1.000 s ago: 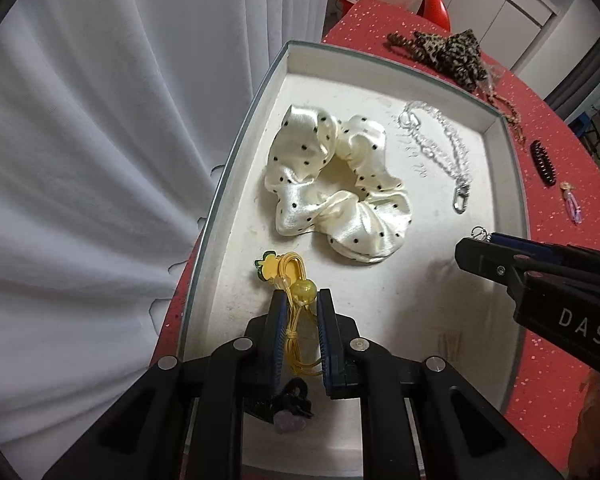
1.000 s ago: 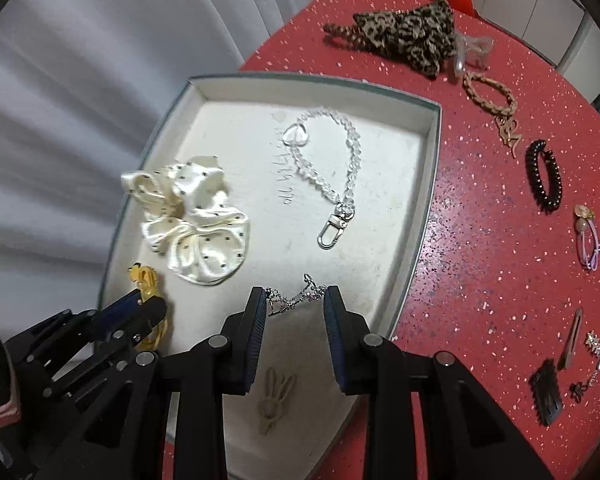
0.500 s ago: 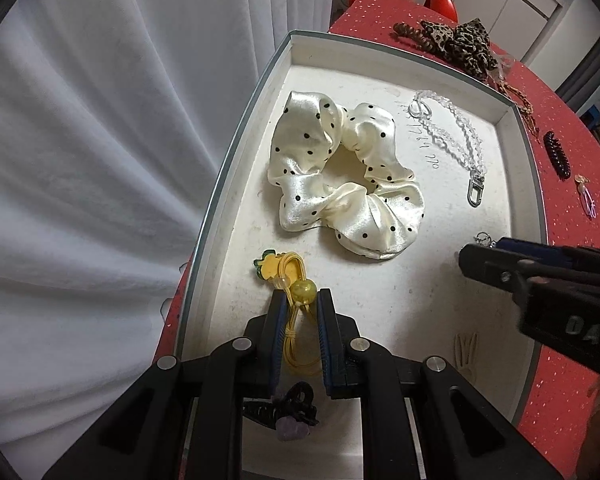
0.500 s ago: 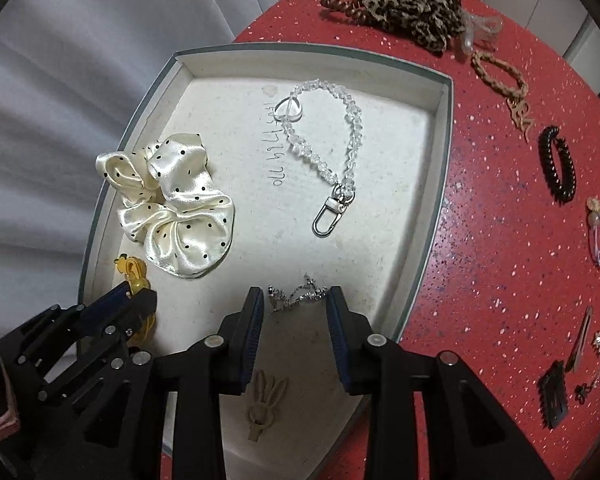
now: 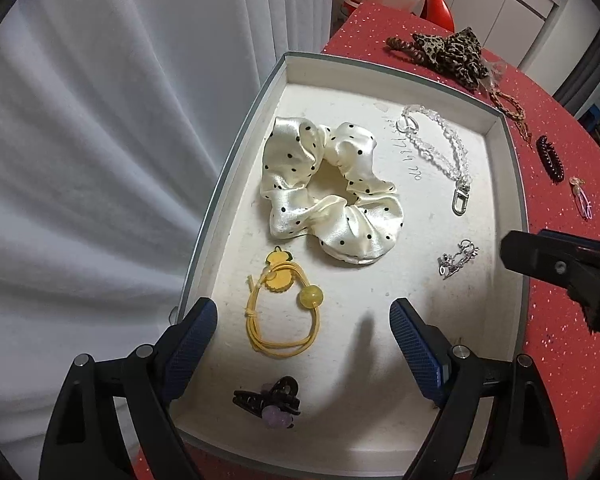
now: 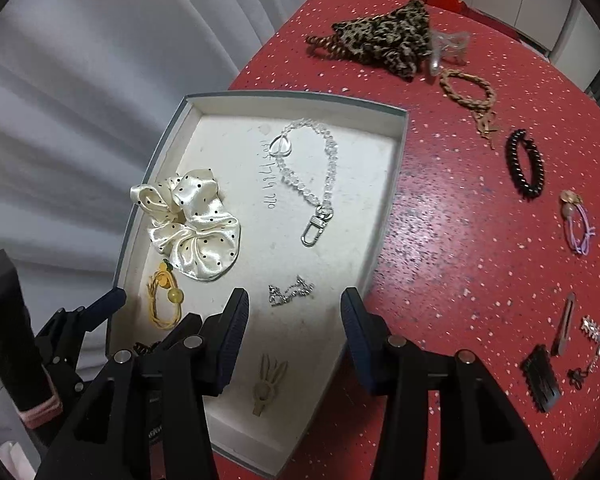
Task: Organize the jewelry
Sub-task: 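Open both grippers to drop the hair tie and charm into the tray, then move both grippers back over the remaining accessories on the table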
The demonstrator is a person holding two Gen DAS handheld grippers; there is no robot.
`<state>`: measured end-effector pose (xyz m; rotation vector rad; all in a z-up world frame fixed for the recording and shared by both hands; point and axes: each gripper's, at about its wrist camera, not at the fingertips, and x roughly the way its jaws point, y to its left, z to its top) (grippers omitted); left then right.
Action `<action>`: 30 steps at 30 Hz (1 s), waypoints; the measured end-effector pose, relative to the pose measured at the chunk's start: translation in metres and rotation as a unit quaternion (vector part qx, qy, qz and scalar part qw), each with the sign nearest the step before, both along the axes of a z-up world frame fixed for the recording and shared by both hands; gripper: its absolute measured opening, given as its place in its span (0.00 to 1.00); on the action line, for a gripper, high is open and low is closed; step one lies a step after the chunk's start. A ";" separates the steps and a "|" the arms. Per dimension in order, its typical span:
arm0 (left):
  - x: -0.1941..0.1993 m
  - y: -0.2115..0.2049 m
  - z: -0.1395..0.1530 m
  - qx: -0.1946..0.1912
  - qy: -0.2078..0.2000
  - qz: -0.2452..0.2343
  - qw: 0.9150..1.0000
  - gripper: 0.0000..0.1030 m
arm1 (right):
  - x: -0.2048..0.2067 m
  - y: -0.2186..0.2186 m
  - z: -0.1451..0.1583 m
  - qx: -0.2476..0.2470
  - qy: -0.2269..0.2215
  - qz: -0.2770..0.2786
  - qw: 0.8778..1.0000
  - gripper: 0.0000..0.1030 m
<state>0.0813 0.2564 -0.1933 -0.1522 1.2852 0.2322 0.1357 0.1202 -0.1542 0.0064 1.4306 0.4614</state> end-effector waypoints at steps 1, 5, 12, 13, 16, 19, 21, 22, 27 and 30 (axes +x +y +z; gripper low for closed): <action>0.000 0.000 0.001 0.000 0.000 -0.001 1.000 0.87 | 0.004 0.002 -0.001 0.000 0.000 -0.002 1.000 0.50; -0.001 -0.004 0.006 0.005 0.000 -0.006 1.000 0.87 | 0.004 -0.011 0.008 -0.002 -0.003 -0.010 1.000 0.53; -0.007 -0.011 0.011 0.005 0.004 -0.009 1.000 0.89 | -0.006 -0.027 0.019 -0.005 0.001 -0.017 1.000 0.54; -0.008 -0.012 0.011 0.006 0.005 -0.009 1.000 0.97 | -0.006 -0.028 0.019 -0.005 0.001 -0.018 1.000 0.54; -0.011 -0.015 0.016 0.008 0.004 -0.009 1.000 1.00 | -0.008 -0.032 0.018 -0.006 0.005 -0.023 1.000 0.55; -0.015 -0.019 0.020 0.006 0.005 -0.013 1.000 1.00 | -0.012 -0.039 0.021 -0.004 0.007 -0.029 1.000 0.62; -0.019 -0.022 0.022 0.008 0.005 -0.017 1.000 1.00 | -0.017 -0.045 0.024 -0.001 0.008 -0.033 0.999 0.64; -0.021 -0.024 0.023 0.009 0.007 -0.019 1.000 1.00 | -0.019 -0.049 0.026 0.000 0.010 -0.036 0.999 0.66; -0.027 -0.032 0.028 0.027 0.015 -0.018 0.999 1.00 | -0.031 -0.077 0.027 -0.001 0.017 -0.059 0.998 0.78; -0.025 -0.037 0.030 0.020 0.022 -0.017 0.999 1.00 | -0.038 -0.099 0.026 -0.002 0.024 -0.083 0.996 0.79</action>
